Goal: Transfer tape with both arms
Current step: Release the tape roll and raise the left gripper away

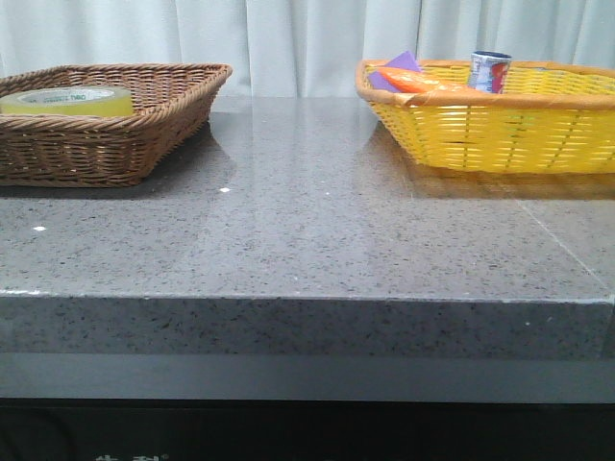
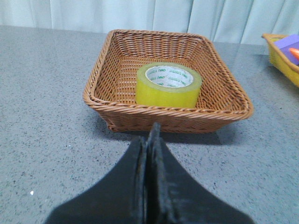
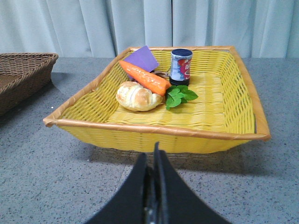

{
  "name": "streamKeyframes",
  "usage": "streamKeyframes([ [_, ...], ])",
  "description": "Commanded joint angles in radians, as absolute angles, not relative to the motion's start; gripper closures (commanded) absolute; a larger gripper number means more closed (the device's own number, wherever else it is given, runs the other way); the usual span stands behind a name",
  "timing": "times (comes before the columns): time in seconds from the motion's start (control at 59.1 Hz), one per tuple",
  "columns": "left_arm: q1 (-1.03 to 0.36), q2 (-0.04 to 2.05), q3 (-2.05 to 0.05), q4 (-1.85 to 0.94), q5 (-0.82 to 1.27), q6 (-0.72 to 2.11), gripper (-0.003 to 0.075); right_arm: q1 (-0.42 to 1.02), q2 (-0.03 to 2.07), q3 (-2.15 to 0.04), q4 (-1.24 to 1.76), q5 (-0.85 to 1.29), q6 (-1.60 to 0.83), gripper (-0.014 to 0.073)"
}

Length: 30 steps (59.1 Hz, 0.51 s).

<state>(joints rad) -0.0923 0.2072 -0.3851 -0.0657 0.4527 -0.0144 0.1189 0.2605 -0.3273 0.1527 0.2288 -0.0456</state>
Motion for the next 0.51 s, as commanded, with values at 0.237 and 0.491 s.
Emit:
streamKeyframes([
  [0.237,-0.094,0.128,-0.41,-0.079,0.415,-0.012,0.074,0.114,0.268,-0.353,0.146,0.146,-0.053,0.0715],
  [0.491,-0.094,0.128,-0.405,-0.079,0.414,-0.012,0.074,0.114,0.268,-0.353,0.146,0.146,-0.053,0.0715],
])
